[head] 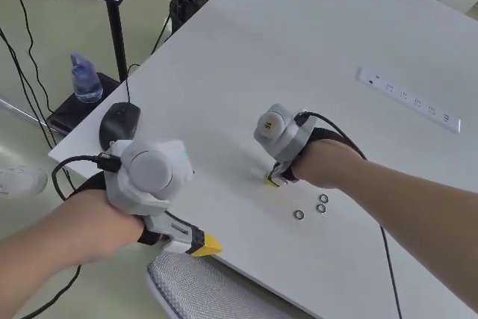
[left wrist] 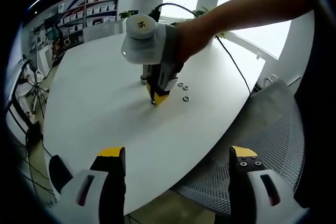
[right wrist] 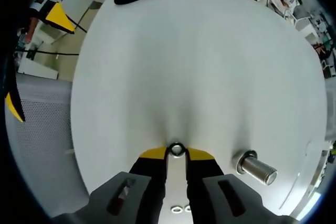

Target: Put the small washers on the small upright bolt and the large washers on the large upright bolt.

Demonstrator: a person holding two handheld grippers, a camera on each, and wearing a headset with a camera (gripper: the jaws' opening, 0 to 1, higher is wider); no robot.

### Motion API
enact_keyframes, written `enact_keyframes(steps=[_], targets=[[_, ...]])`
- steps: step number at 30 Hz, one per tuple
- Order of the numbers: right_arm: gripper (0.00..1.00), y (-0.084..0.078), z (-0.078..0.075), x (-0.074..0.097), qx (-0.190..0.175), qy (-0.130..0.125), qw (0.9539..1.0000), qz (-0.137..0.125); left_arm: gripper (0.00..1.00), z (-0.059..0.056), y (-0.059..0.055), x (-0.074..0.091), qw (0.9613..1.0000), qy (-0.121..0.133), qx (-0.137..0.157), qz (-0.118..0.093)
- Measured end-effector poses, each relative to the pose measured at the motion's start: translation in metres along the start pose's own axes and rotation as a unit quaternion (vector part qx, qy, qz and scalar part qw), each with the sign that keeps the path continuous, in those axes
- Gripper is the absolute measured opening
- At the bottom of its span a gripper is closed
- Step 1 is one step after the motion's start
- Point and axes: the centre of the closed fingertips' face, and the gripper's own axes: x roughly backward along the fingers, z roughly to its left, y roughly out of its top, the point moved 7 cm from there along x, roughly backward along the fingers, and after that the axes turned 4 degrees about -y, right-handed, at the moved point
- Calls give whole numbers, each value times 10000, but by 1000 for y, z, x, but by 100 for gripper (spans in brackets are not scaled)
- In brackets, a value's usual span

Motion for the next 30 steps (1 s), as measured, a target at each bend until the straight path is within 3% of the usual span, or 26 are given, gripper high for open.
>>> enact_keyframes(steps=[5, 15, 19, 30], targets=[[13, 0, 0, 0, 49, -4, 10000, -2, 80, -1, 0, 0, 10000, 5, -5, 33], [11, -7, 1, 4, -12, -11, 9996, -280, 82, -4, 13, 1, 9998, -76, -57, -159], [12, -10, 2, 10, -93, 76, 9996, -274, 82, -6, 14, -2, 9998, -136, -143, -100], [12, -46, 3, 31, -434, 98, 9988, -220, 84, -10, 25, -6, 9992, -210, -299, -174]])
